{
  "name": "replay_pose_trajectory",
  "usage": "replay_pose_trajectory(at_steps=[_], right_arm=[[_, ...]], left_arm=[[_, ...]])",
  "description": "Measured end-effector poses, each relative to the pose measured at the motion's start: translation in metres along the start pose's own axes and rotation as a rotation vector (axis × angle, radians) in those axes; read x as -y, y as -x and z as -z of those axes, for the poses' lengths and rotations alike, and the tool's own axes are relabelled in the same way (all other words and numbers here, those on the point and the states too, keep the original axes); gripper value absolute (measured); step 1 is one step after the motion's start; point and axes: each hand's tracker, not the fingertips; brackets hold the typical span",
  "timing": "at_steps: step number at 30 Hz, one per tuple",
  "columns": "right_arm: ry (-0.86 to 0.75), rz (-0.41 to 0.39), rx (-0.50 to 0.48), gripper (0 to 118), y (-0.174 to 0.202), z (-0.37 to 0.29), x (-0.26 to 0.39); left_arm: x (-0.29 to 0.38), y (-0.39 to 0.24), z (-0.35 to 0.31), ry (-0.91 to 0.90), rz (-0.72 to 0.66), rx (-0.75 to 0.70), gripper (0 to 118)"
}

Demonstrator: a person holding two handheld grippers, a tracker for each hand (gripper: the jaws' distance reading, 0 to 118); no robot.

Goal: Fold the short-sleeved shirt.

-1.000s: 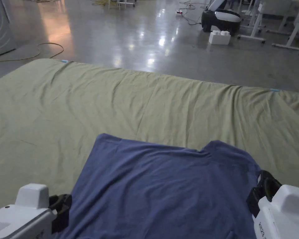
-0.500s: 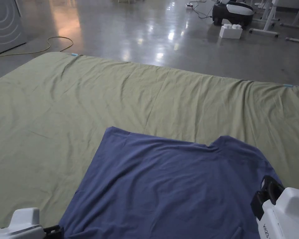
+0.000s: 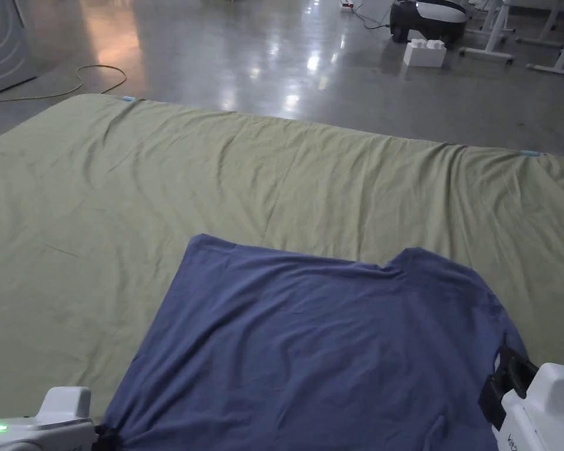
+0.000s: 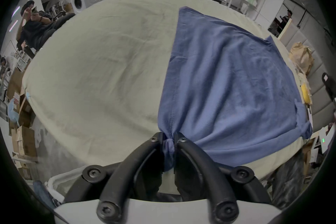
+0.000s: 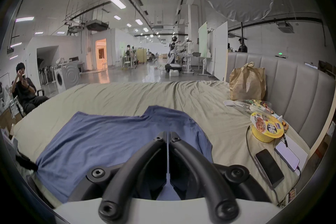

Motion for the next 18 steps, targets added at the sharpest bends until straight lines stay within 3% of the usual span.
replay_pose_trajectory(at_steps=[2, 3, 6, 7, 12, 18], right_arm=[[0.055, -0.026, -0.023, 4, -0.012, -0.004, 0.001], [0.098, -0.039, -0.033, 12, -0.019, -0.006, 0.001], [0.266, -0.089, -0.042, 65, -0.044, -0.01, 0.007], [0.311, -0.093, -0.036, 71, -0.051, -0.011, 0.011], [0.511, -0.074, -0.013, 75, -0.083, -0.024, 0.045], [0.705, -0.064, 0.021, 76, -0.09, -0.019, 0.095]], left_arm=[[0.001, -0.001, -0.001, -0.005, 0.009, -0.015, 9], [0.003, -0.002, -0.002, -0.011, 0.022, -0.016, 9], [0.005, -0.002, -0.008, -0.025, 0.028, -0.02, 9], [0.005, -0.002, -0.009, -0.028, 0.03, -0.018, 9], [0.007, -0.002, -0.011, -0.043, 0.043, -0.016, 9], [-0.011, -0.014, 0.0, -0.049, 0.052, -0.021, 9]])
